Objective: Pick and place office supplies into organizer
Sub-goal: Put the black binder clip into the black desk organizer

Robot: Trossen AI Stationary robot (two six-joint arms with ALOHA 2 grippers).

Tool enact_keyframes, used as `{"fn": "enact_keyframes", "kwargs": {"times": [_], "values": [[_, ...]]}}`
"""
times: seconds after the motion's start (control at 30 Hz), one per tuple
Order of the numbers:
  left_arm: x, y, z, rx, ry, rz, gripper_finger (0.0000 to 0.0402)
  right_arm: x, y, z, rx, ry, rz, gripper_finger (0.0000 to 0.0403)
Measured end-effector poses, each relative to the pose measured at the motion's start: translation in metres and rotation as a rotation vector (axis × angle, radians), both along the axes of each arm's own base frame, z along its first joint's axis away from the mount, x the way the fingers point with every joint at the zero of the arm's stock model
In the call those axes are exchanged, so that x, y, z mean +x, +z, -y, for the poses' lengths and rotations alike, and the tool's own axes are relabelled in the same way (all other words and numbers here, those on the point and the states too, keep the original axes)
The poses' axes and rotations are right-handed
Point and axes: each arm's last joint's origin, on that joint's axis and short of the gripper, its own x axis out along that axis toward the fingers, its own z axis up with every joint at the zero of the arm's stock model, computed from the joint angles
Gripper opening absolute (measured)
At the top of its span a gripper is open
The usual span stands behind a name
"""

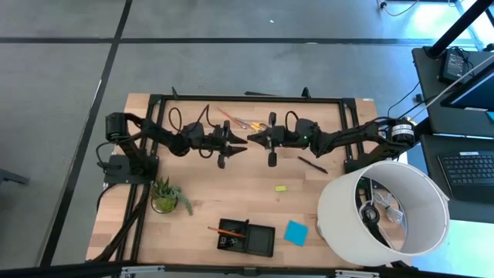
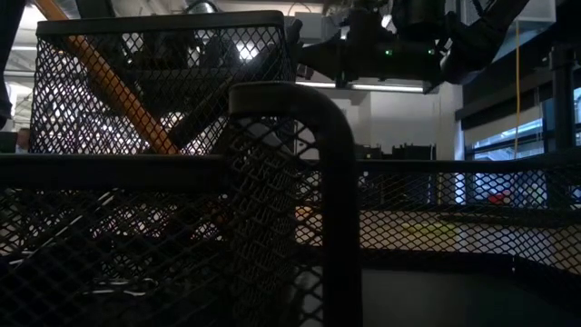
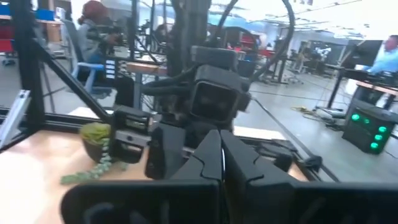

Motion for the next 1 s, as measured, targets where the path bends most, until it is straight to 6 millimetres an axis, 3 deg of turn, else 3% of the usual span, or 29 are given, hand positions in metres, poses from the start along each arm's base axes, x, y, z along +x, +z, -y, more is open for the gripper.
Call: {"fn": "enact_keyframes", "kwargs": {"times": [0.3, 0.73, 1.0], "values": [[0.001, 0.004, 0.003, 0.012, 0.041, 0.037, 0.0120, 0.002, 0.000, -0.012, -0.002, 0.039, -0.001, 0.0000], [0.015, 0.017, 0.020, 0.021, -0.013, 0.096, 0.0120, 0.002, 0.000, -0.013, -0.003, 0.047, -0.002, 0.0000], [0.021, 0.017, 0.021, 0.046, 0.076, 0.054, 0.0120, 0.002, -0.002, -0.013, 0.003, 0.037, -0.018, 0.0000]]}}
